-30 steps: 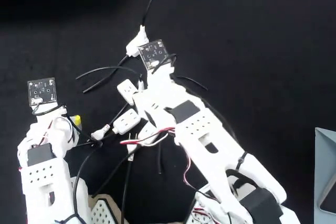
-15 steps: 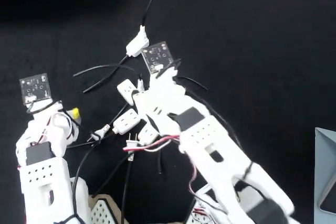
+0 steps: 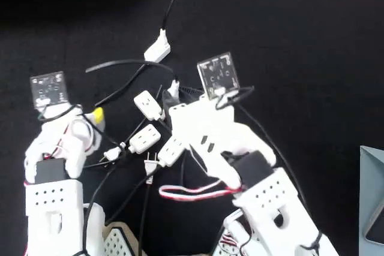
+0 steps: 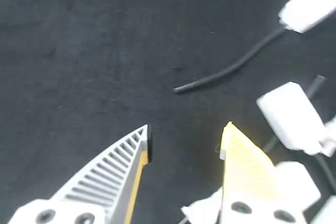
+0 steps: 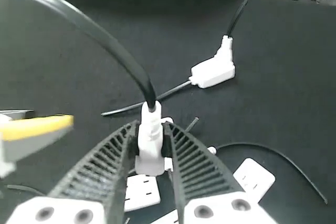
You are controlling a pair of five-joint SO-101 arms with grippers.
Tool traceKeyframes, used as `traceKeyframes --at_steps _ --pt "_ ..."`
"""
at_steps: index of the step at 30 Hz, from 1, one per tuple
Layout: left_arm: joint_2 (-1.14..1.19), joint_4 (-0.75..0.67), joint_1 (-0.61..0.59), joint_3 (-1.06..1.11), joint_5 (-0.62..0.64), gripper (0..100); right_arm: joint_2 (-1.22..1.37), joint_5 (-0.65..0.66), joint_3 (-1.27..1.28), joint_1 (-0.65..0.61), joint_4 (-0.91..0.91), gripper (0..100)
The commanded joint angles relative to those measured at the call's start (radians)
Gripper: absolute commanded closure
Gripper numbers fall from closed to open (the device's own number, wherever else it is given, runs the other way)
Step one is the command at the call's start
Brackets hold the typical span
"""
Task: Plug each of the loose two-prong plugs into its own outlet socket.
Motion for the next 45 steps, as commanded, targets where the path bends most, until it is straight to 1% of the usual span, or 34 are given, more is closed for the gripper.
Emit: traceKeyframes --at_steps 1,7,9,12,15,19,26,29,35,41,45 --pt "-0.015 -0.018 0.116 -0.061 0.006 77 -0.077 -0.008 0.016 -0.031 0.005 98.7" --pt "-0.015 -0.018 0.214 -0.108 0.006 77 -0.099 0.002 0.088 -0.127 0.005 98.7" --pt "-0.015 -0.018 0.234 -0.120 0.008 77 -0.088 0.037 0.108 -0.158 0.005 98.7" --pt "-0.015 -0.018 0.274 -0.124 0.008 77 -0.068 0.054 0.131 -0.190 0.005 98.7" --pt "-0.015 -0.018 0.306 -0.124 0.017 77 -0.042 0.054 0.143 -0.198 0.005 98.7" --pt "-0.015 -0.018 0.315 -0.125 0.095 77 0.018 0.055 0.148 -0.198 0.003 98.7" --pt "-0.029 -0.018 0.331 -0.134 0.106 77 0.110 0.057 0.137 -0.199 -0.003 98.7" --pt "-0.077 -0.014 0.340 -0.131 0.106 77 0.120 0.057 0.137 -0.199 -0.003 98.7" --pt "-0.249 -0.018 0.440 -0.038 0.097 77 0.122 0.057 0.139 -0.227 -0.003 98.7" --pt "-0.396 -0.018 0.443 0.045 -0.008 77 0.122 0.057 0.139 -0.227 -0.003 98.7" --pt "-0.428 -0.018 0.452 0.074 -0.012 77 0.120 0.057 0.139 -0.227 -0.003 98.7"
